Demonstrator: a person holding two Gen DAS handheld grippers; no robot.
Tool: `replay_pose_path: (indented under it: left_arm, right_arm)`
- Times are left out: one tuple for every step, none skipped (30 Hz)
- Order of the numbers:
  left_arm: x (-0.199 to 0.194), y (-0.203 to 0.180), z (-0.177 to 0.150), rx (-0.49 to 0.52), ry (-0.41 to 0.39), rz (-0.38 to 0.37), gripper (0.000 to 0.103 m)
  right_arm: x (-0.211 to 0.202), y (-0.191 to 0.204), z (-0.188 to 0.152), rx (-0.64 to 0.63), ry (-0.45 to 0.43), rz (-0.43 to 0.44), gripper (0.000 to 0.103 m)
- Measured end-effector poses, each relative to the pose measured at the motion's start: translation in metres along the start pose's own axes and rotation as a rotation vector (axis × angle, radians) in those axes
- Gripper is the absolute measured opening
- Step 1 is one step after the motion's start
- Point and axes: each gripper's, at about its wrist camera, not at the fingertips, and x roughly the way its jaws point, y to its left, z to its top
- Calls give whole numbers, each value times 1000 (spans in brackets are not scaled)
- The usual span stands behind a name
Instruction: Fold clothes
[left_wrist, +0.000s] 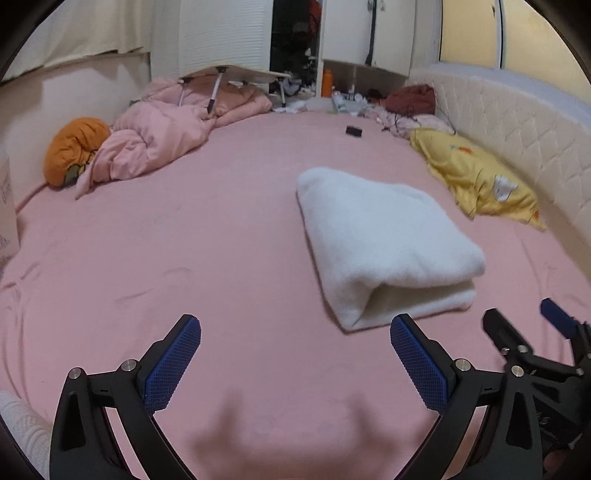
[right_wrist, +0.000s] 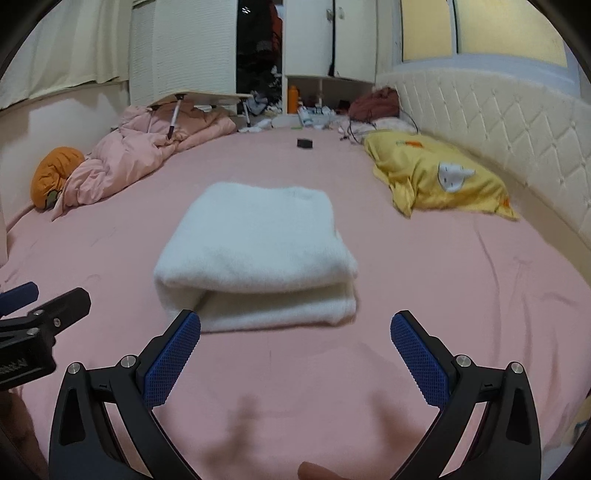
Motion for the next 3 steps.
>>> replay_pose_path:
  left_arm:
    - [1,-1,-2,6,4,2,103]
    - [1,-2,-3,7,8,2,103]
    - [1,-2,-4,4,10,-4,103]
  right_arm:
    - [1,-1,-2,9,8,2,103]
    - [1,-2,-3,17,15,5,103]
    - [2,-3,-4,21,18,5,103]
